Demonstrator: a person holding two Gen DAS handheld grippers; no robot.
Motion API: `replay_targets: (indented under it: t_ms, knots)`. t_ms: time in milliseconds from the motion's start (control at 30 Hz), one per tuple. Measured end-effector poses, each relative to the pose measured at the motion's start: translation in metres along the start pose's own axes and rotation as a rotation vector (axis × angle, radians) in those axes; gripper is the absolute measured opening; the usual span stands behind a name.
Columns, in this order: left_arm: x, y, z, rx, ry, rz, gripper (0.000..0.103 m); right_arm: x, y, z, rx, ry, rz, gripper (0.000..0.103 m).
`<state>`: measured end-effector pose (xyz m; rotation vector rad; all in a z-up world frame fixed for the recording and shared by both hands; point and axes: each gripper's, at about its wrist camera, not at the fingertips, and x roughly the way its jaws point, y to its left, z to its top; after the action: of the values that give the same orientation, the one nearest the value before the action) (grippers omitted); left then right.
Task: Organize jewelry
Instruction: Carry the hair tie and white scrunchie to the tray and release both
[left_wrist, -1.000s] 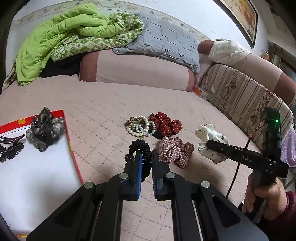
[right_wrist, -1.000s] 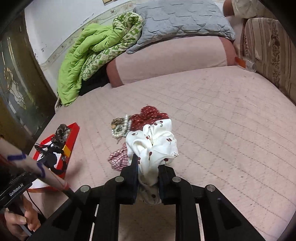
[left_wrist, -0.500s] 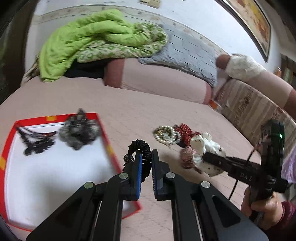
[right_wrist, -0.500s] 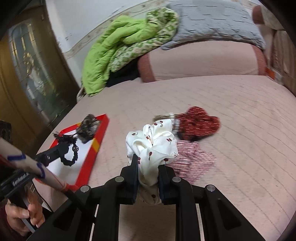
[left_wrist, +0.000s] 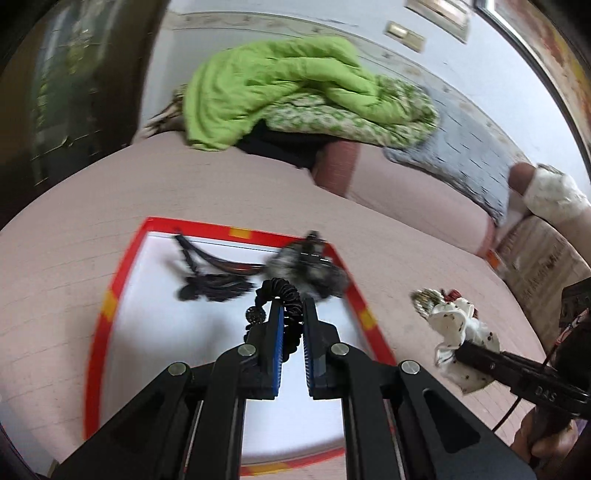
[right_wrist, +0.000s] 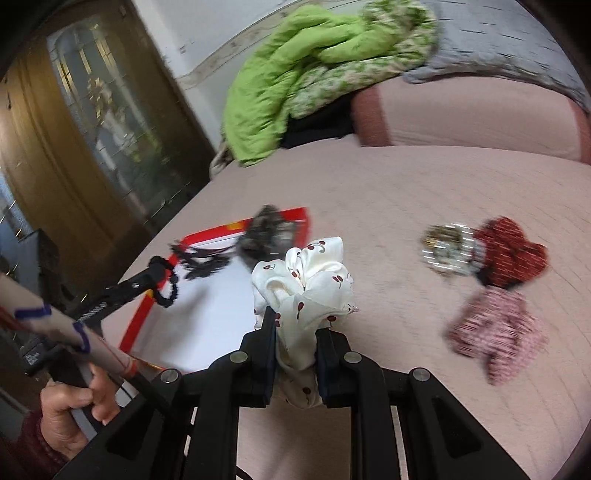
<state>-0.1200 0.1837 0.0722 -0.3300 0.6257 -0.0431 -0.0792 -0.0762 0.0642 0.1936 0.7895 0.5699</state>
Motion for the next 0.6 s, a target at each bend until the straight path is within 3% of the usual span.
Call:
replay_targets:
  t_ms: [233,433,600]
  knots:
    - [0.011,0.029,0.005,-0.069,0.042,0.056,0.009,0.062,0.054,0.015,-0.061,0.124,0.086,0.019]
    - [0.029,0.044,0.009,-0.100,0.087,0.090,0.009,0.110,0.060,0.023,-0.028,0.215,0.091,0.020]
    - [0.040,0.054,0.010,-0.122,0.117,0.117,0.009,0.130,0.067,0.031,-0.032,0.238,0.076,0.021]
